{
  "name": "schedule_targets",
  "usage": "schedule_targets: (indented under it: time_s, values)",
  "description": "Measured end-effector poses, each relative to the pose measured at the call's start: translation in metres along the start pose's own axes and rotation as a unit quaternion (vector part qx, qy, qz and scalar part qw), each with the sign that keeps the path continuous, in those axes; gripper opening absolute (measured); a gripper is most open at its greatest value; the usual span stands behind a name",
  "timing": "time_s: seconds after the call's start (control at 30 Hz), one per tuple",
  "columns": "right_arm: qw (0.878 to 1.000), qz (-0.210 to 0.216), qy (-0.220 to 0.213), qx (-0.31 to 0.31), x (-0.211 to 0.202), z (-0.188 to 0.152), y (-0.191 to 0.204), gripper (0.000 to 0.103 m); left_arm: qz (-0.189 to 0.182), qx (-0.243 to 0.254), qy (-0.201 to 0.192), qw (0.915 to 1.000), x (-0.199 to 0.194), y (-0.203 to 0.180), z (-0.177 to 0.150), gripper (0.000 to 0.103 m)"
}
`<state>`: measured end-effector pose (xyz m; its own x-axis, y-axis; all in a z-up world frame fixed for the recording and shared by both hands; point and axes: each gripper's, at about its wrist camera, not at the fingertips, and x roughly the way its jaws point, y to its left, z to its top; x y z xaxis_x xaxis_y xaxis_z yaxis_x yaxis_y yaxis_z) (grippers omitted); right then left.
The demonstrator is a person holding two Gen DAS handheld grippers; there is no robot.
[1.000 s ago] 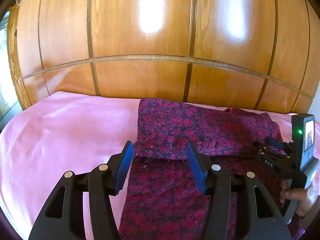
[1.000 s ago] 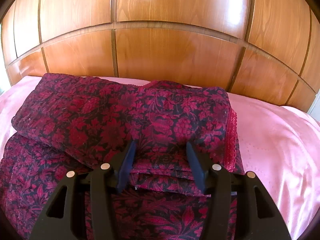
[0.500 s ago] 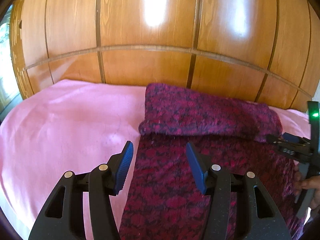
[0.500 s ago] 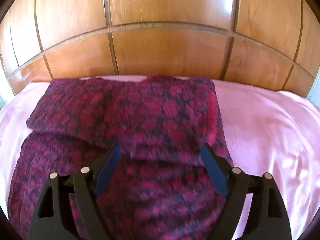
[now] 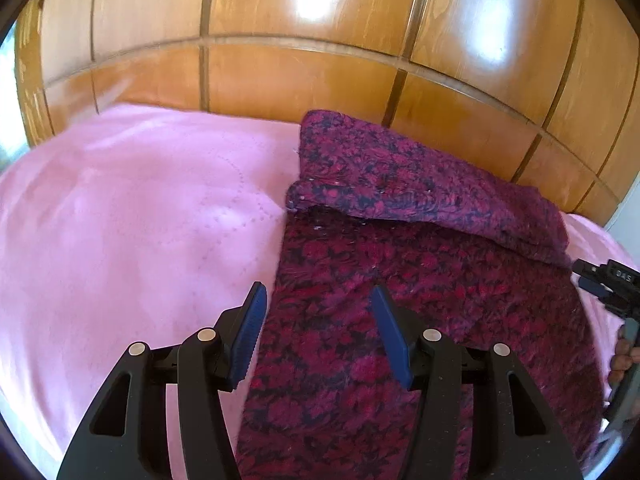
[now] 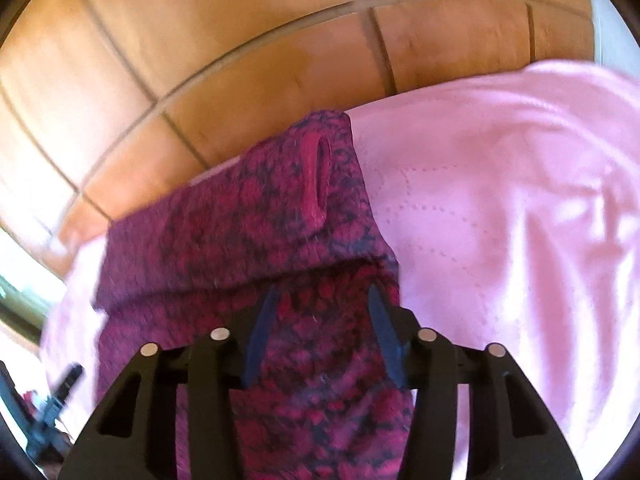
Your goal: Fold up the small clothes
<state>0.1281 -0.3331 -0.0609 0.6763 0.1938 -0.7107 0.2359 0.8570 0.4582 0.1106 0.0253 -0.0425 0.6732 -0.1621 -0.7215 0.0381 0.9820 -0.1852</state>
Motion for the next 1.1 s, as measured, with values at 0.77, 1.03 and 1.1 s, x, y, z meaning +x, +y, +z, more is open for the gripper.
schedule_targets:
  time_s: [0.77, 1.03, 1.1]
  values:
    - [0.999, -0.015, -0.018, -0.033, 0.021, 0.042, 0.027, 0.012, -0.179, -0.259, 0.077, 0.9460, 0.108, 0.039, 0.076, 0.019]
    - [0.992, -0.083, -0.006, -0.093, 0.038, 0.010, 0.026, 0.011, -0.128, -0.190, 0.074, 0.9707, 0.108, 0.030, 0.059, 0.014]
    - [0.992, -0.085, -0.009, -0.092, 0.042, 0.008, 0.021, 0.011, -0.111, -0.164, 0.074, 0.9773, 0.109, 0.025, 0.060, 0.014]
